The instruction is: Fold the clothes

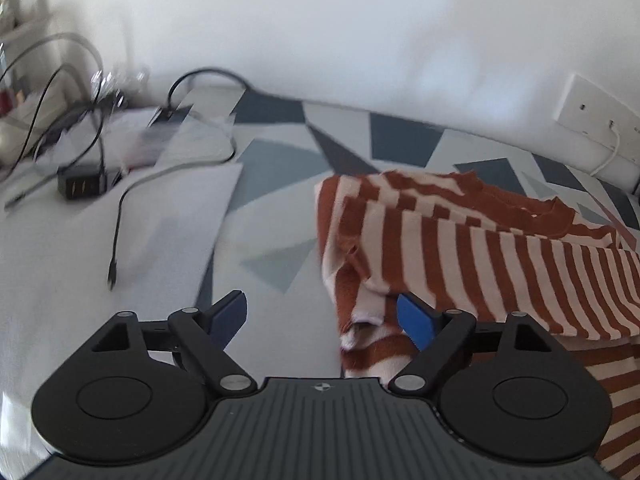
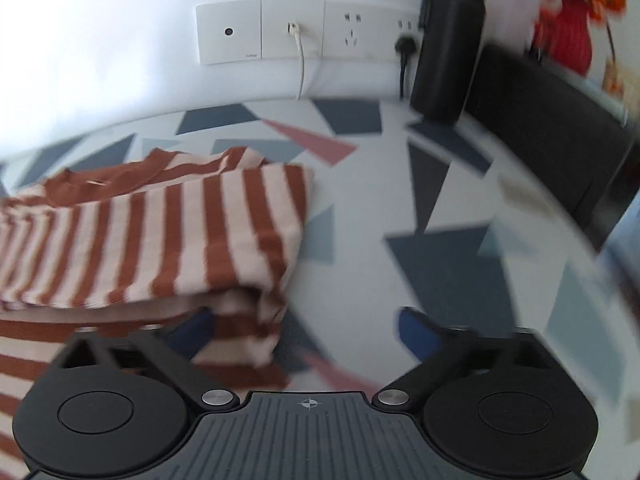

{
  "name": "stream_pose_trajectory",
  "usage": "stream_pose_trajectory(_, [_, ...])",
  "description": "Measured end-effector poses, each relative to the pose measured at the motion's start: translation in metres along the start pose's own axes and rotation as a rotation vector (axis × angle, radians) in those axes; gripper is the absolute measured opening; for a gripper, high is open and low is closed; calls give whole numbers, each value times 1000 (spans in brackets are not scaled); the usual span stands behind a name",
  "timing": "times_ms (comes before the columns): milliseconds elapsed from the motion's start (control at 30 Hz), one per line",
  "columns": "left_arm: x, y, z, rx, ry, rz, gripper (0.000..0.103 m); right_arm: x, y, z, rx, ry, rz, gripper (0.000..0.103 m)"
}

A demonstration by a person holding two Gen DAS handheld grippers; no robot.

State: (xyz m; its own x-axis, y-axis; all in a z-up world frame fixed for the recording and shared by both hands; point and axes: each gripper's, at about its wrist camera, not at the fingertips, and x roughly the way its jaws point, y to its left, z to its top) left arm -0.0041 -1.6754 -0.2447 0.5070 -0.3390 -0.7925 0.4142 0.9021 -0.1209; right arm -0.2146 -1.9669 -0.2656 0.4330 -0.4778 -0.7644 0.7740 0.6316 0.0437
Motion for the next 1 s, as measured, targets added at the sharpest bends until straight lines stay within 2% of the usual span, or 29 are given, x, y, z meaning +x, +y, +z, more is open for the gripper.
stream_pose_trajectory(100, [-5, 17, -24, -45, 35, -17, 83, -7, -3, -11, 38, 42, 1, 100])
stream_pose_trajectory(267, [-19, 18, -44, 12, 41, -23, 80, -17, -3, -30, 47, 77, 10, 100])
stream_pose_trajectory(333, [-20, 16, -47, 28, 30, -5, 73, -18, -3, -37, 47, 86, 11, 100])
stream_pose_trajectory(433, [-16, 14, -39, 8, 12, -4, 70, -17, 4, -41, 12, 55, -8, 100])
stream_pose_trajectory(567, [-6, 0, -22, 52, -23, -31, 69, -8, 13, -34, -20, 45, 22, 101])
stream_pose_trajectory(700, [19, -12, -8, 97, -22, 32, 69, 0, 18, -25, -25, 31, 37, 102])
stream_pose_trajectory(867, [22, -10, -5, 135, -22, 67, 83, 1, 18, -26, -32, 6, 42, 102])
stream_pose_trajectory(1000, [21, -6, -2, 162, -5, 90, 83, 2, 13, -27, -21, -18, 35, 102])
